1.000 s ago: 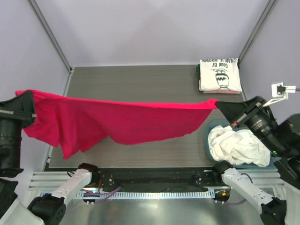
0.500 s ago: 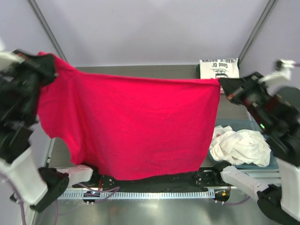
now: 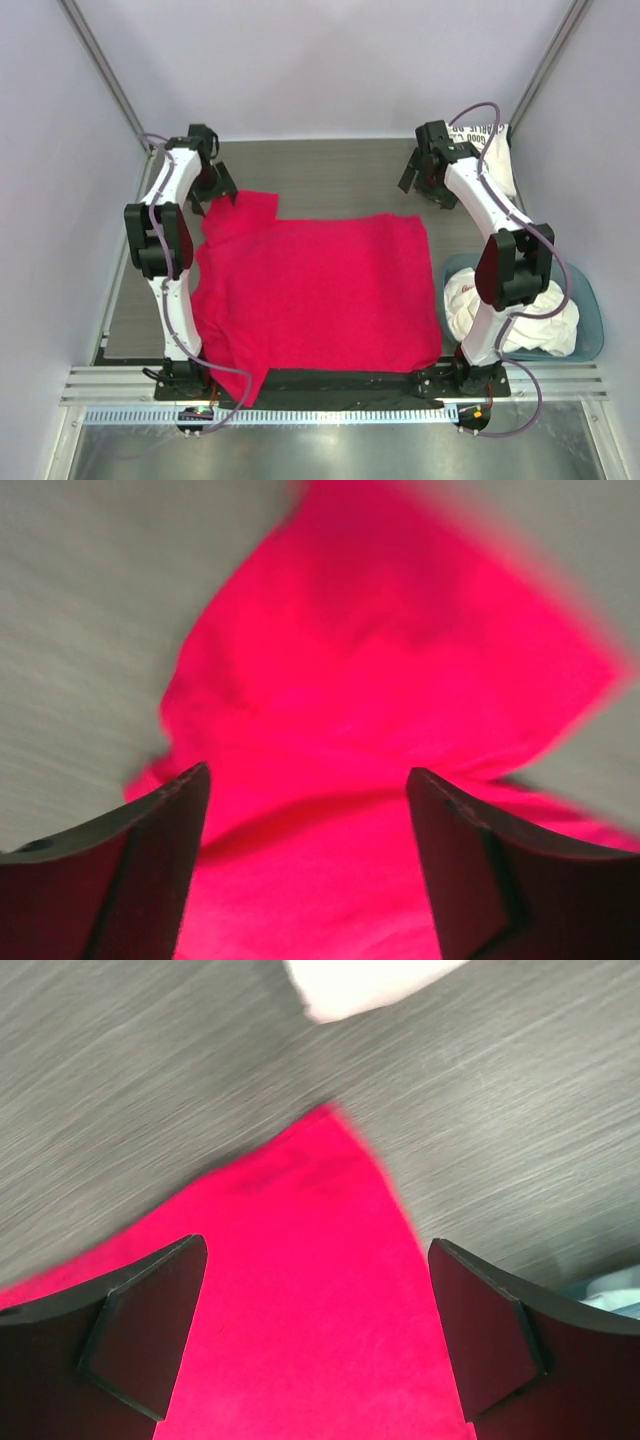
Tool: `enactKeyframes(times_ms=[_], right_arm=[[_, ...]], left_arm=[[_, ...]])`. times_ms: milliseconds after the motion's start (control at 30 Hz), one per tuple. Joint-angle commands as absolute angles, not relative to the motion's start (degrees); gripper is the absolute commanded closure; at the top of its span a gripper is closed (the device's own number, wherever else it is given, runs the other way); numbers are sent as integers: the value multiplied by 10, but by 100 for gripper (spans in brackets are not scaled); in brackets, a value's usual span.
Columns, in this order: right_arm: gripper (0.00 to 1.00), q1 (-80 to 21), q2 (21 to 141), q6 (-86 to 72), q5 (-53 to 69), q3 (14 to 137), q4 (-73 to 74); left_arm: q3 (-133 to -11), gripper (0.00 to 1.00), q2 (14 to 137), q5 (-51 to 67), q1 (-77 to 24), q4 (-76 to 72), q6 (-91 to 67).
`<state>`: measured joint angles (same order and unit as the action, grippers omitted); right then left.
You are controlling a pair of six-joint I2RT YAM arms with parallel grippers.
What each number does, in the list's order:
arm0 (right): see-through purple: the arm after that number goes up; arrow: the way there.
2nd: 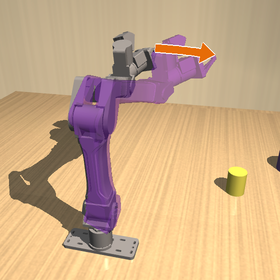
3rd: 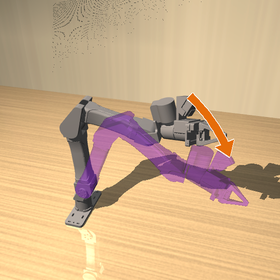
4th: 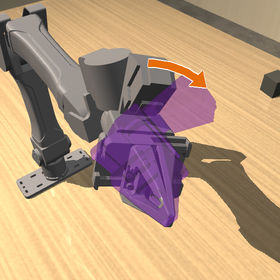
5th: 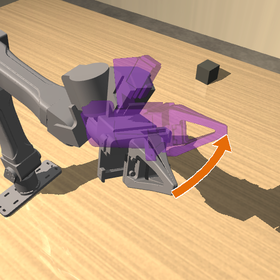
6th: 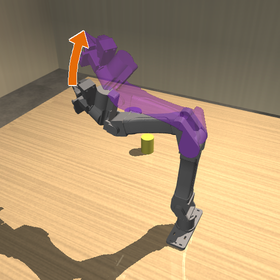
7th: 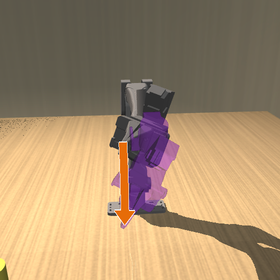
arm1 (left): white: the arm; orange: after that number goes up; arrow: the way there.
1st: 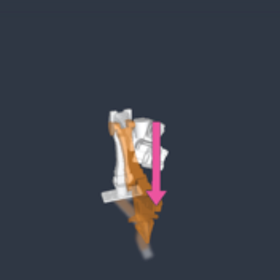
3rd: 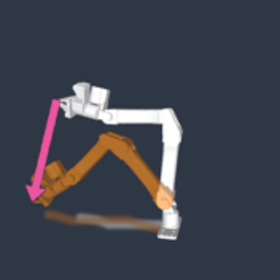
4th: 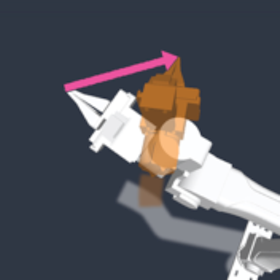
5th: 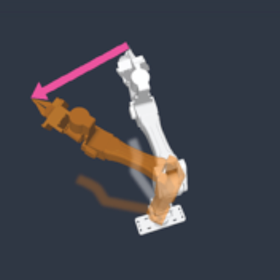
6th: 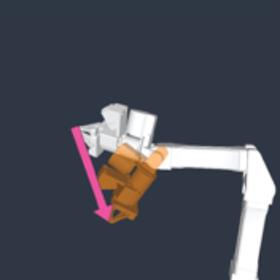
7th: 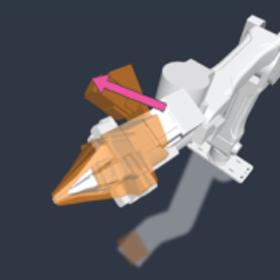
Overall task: Fold and stack the t-shirts
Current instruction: Flatten the tshirt out
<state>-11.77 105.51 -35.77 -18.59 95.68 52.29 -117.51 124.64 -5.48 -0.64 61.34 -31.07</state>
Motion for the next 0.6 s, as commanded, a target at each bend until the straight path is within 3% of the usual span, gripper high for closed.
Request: enactKeyframes(times_ms=[0, 267, 567], right_arm=[[0, -129, 956, -324, -156, 966, 491], [0, -153, 888, -344, -56, 814, 431], [0, -163, 968, -350, -8, 775, 410]], left_arm=[[-1100, 18, 1095, -40, -20, 578, -314], [-947, 21, 1013, -59, -19, 554, -300], [-764, 24, 979, 24, -20, 456, -344]])
